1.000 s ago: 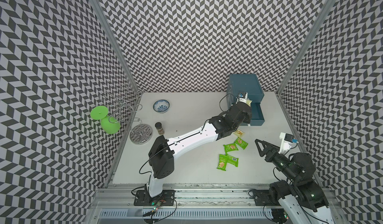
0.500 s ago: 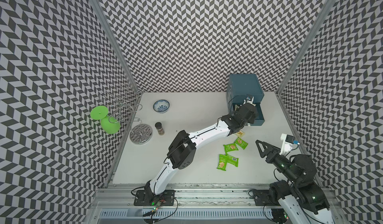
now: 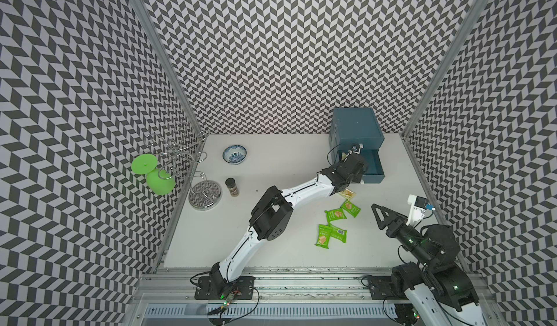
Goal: Place the cookies into the drawer by color
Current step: Place the cookie in the drawer.
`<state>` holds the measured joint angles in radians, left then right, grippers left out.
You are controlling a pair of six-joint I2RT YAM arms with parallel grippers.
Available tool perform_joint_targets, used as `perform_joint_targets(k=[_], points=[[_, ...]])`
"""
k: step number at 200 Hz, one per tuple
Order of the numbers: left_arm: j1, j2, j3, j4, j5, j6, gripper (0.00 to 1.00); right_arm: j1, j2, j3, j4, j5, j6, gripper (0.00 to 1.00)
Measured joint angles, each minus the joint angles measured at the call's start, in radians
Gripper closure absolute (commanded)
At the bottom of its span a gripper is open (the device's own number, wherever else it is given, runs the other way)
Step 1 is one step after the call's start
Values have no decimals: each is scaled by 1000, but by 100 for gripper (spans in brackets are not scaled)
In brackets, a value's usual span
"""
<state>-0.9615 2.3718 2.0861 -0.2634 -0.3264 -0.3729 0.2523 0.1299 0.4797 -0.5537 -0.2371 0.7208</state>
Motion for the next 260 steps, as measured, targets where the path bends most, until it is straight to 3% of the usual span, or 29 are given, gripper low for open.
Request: perform_joint_targets(k=[40,88,115,159,218,260], points=[[8,6,5,-2,11,-10,40,0,0,0,0,-2,3,31],[8,6,7,-2,14,-9,35,0,0,0,1,-3,3,31],[7,-5,7,-5,29,0,15,0,0,0,0,-3,2,31],[3,-76,6,-31,36,24,7,0,16,3,0,-2,-17,31],[-55,-426,-61,-17,20,89,7,0,78,66,1,5,-56,29],[-101,-837,-383,77,18,120,7,0,214,120,35,-5,-101,29]])
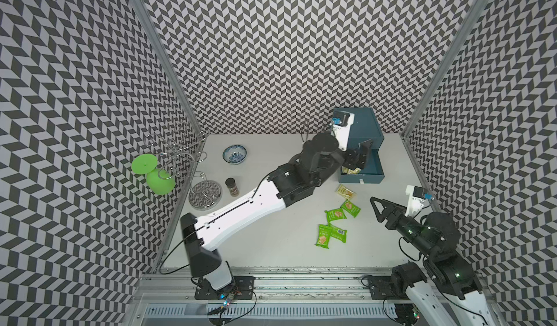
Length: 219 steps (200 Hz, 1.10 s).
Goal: Place the cookies into the drawer by color
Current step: Place the cookie in the drawer, then pick up the cookie at the center of the board.
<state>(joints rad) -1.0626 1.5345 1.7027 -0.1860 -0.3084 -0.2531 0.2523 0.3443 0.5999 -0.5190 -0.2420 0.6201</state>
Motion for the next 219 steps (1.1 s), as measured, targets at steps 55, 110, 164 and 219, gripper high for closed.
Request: perform_joint_targets(k=[55,110,164,219], points=[[12,-457,-478,13,-19,18,0,0,148,14,103,-17,-31,28],[12,-849,-798,-97,-37,-46,0,0,293,12,217,-2,-69,29],[12,-1067,-973,-238,-71,-143,1,0,473,-47,328,5,-105,29],[12,-1164,-1042,-303,-120,-180,0,1,676,-153,431,0,-118,29]])
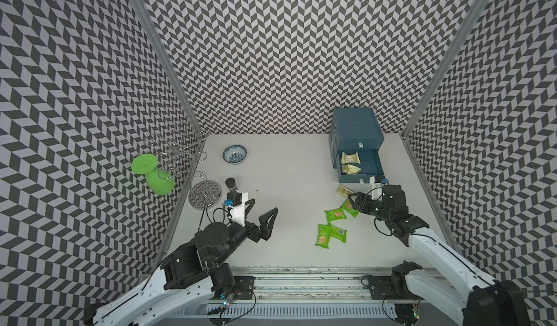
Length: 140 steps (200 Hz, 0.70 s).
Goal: Place the cookies into the drawer by color
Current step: Pick up the cookie at the center of the board.
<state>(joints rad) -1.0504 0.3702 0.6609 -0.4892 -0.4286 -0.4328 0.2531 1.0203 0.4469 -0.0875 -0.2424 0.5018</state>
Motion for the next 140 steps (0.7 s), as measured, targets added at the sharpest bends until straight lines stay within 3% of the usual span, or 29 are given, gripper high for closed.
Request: perform_joint_targets(k=[63,140], points=[[0,3,0,-2,-19,6,0,8,317,49,105,60,-64,27],[0,-6,-1,-3,-27,13,0,45,490,225,149,203,-182,14]])
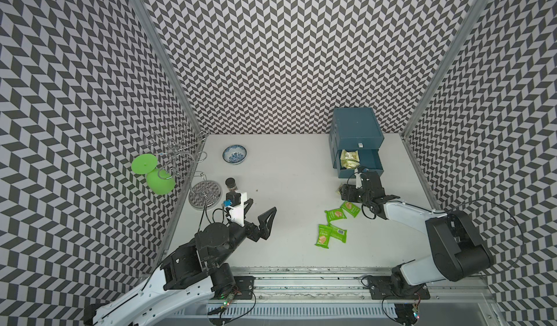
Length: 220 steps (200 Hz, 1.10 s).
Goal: Place the cookies into the drawer by color
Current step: Pick up the cookie at the center of the board.
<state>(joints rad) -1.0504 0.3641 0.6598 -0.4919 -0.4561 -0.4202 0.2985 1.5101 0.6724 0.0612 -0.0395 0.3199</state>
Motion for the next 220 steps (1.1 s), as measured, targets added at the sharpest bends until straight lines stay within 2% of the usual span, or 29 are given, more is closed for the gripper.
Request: perform_joint_targets(k=[68,147,163,220], points=[[0,-2,0,0,-4,3,0,1,138,93,-6,-9,-62,14],[0,-20,-1,0,-19,3,1,55,158,66,19,-45,-51,20],[0,-20,-1,0,-21,3,1,75,149,56,16,-26,-48,23],[0,-20,-4,0,-23,4,0,112,174,79,-10,81,-37,46]])
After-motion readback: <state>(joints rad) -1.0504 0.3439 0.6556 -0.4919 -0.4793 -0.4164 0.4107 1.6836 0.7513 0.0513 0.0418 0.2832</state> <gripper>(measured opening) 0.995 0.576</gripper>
